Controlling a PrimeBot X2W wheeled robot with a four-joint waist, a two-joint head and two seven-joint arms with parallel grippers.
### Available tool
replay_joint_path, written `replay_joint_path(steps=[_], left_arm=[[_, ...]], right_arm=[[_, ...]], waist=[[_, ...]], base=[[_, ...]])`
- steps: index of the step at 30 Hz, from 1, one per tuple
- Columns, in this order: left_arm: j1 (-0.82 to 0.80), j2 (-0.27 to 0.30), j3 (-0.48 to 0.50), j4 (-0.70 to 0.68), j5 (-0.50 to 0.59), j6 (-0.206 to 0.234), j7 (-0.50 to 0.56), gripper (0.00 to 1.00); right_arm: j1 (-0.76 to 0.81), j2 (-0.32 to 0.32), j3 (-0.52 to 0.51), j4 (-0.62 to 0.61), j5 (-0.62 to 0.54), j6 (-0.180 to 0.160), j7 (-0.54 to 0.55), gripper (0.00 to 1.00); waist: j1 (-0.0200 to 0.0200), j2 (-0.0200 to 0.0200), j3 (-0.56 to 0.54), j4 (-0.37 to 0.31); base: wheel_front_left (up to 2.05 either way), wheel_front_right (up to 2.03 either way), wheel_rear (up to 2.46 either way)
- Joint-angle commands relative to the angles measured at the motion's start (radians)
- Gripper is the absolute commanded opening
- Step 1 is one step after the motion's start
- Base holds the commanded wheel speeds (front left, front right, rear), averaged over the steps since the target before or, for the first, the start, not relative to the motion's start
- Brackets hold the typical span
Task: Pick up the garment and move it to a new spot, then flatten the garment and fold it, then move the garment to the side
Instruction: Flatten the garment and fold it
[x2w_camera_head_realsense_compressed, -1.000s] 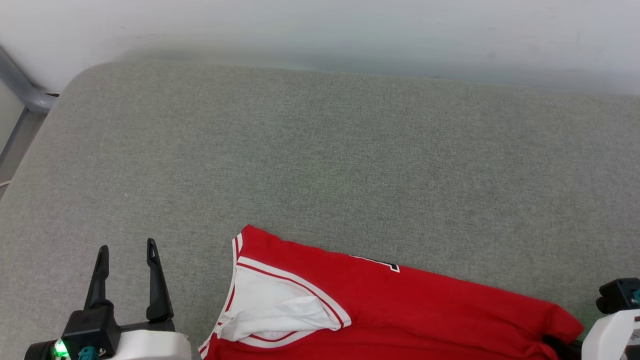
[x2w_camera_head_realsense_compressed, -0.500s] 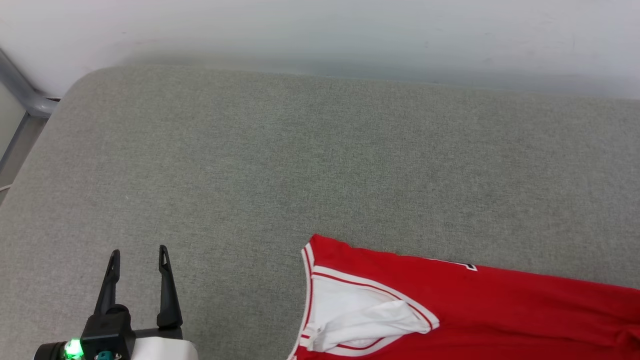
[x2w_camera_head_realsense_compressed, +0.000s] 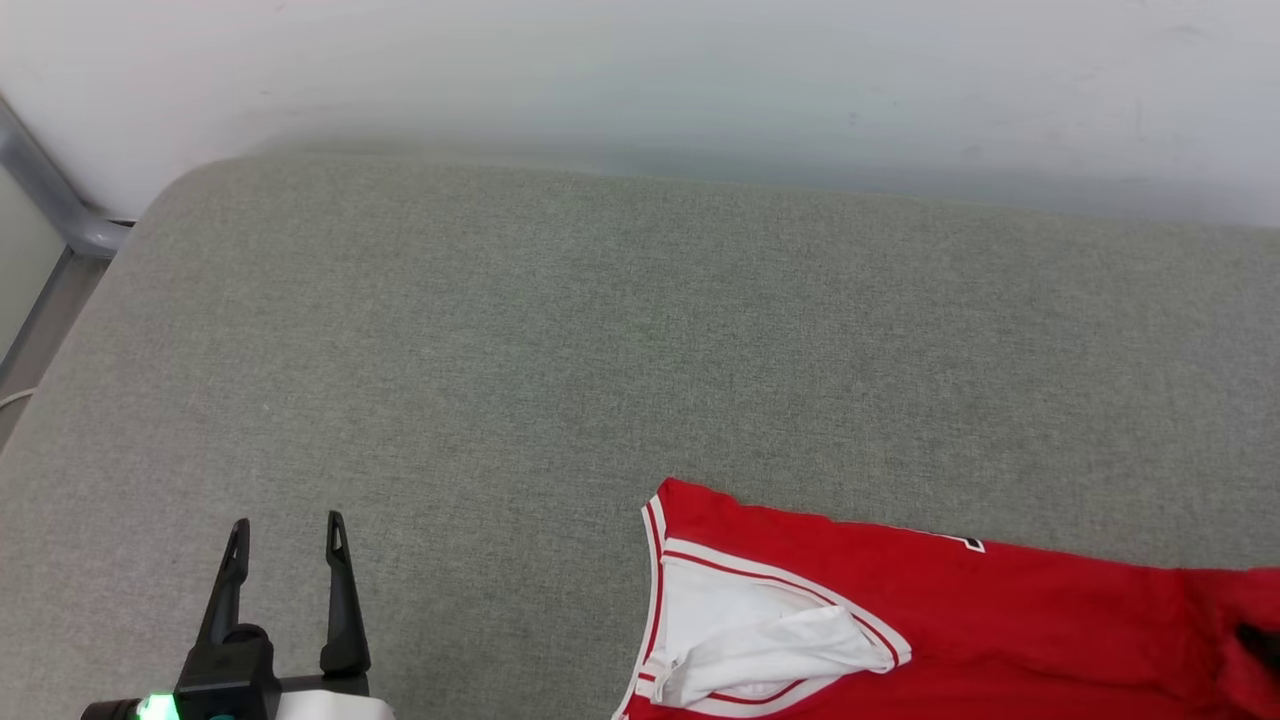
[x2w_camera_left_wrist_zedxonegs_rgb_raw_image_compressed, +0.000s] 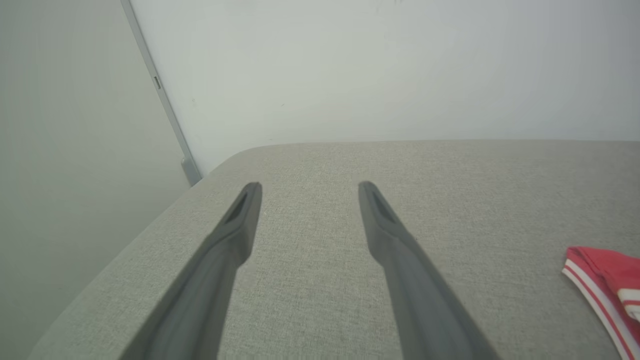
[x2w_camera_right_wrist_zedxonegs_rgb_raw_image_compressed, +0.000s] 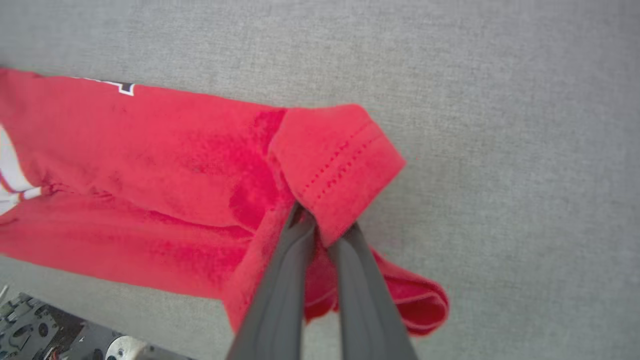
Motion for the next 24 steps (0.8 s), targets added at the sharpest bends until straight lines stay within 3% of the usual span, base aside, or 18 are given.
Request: replay_joint_path(steps=[1, 6, 12, 17, 24], left_arm=[[0.008, -0.004, 0.004, 0.003, 0.003, -0.004, -0.007, 1.0], [0.003, -0.007, 0.001, 0.009, 0.011, -0.009, -0.007, 1.0], [-0.013, -0.011, -0.005, 0.018, 0.016, -0.011, -0.007, 1.0], [-0.032, -0.013, -0.013, 0.027, 0.018, -0.016, -0.007, 1.0], [-0.063, -0.02, -0.026, 0.034, 0.019, -0.016, -0.007, 1.0]], right_arm=[[0.024, 0.018, -0.001, -0.081, 0.007, -0.001, 0.021, 0.0], [0.037, 0.061, 0.028, -0.279, -0.005, -0.001, 0.084, 0.0], [-0.03, 0.113, 0.133, -0.417, -0.056, -0.001, 0.138, 0.0], [-0.125, 0.137, 0.27, -0.463, -0.09, -0.001, 0.155, 0.0], [-0.294, 0.16, 0.489, -0.432, -0.111, -0.001, 0.143, 0.0]], waist=[[-0.0001, 0.0, -0.002, -0.004], [-0.0001, 0.0, 0.0, -0.007], [-0.0001, 0.0, 0.005, 0.003], [-0.0001, 0.0, 0.023, 0.023], [-0.0001, 0.0, 0.044, 0.051]], base=[[0.0, 0.0, 0.0], [0.0, 0.0, 0.0], [0.0, 0.0, 0.0], [0.0, 0.0, 0.0], [0.0, 0.0, 0.0]])
